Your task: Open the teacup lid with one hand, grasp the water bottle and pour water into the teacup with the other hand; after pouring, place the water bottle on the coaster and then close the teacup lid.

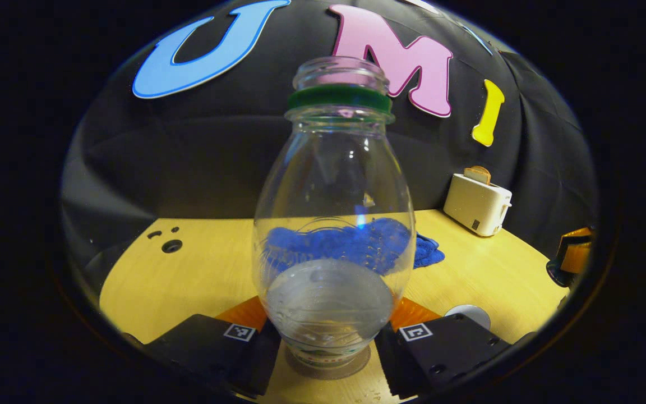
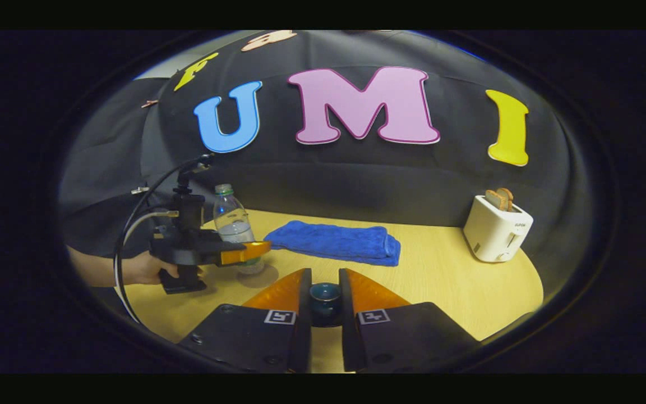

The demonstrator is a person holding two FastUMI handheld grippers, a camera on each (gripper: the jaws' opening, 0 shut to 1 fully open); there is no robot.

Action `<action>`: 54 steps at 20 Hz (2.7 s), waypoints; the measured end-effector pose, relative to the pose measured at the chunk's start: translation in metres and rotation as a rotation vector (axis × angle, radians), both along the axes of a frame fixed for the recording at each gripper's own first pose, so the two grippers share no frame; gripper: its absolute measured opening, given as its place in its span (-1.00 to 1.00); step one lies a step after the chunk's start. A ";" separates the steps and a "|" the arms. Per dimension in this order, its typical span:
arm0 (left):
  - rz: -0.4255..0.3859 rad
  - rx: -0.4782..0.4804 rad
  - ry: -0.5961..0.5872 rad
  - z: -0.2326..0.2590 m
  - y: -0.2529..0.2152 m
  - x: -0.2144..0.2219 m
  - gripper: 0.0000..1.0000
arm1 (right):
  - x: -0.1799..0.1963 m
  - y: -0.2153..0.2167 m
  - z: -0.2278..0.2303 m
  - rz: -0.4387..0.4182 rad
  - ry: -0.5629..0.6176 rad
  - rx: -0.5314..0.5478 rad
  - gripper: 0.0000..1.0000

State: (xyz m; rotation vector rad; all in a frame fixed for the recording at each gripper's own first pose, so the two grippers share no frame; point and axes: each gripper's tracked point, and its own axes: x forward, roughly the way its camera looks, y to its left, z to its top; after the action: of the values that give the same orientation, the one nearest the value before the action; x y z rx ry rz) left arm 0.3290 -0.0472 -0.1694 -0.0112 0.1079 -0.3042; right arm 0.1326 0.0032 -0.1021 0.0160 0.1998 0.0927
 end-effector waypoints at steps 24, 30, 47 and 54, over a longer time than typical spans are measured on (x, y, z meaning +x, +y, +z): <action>0.014 -0.052 0.151 -0.031 0.004 -0.049 0.91 | 0.002 -0.001 -0.013 0.013 0.022 -0.025 -0.50; 0.036 -0.101 0.226 -0.054 0.021 -0.094 0.92 | 0.019 0.007 -0.013 0.025 -0.005 -0.006 -0.50; 0.261 -0.244 0.154 -0.042 0.095 -0.207 0.92 | 0.082 0.035 -0.089 0.071 -0.075 -0.019 -0.49; 0.255 -0.285 0.149 -0.038 0.087 -0.203 0.92 | 0.083 0.042 -0.090 0.091 -0.096 -0.040 -0.57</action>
State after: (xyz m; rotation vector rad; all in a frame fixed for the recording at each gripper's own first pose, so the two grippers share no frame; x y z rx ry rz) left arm 0.1261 0.0402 -0.2070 -0.3286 0.2084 -0.0617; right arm 0.2153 0.0450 -0.1920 -0.0376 0.1061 0.1793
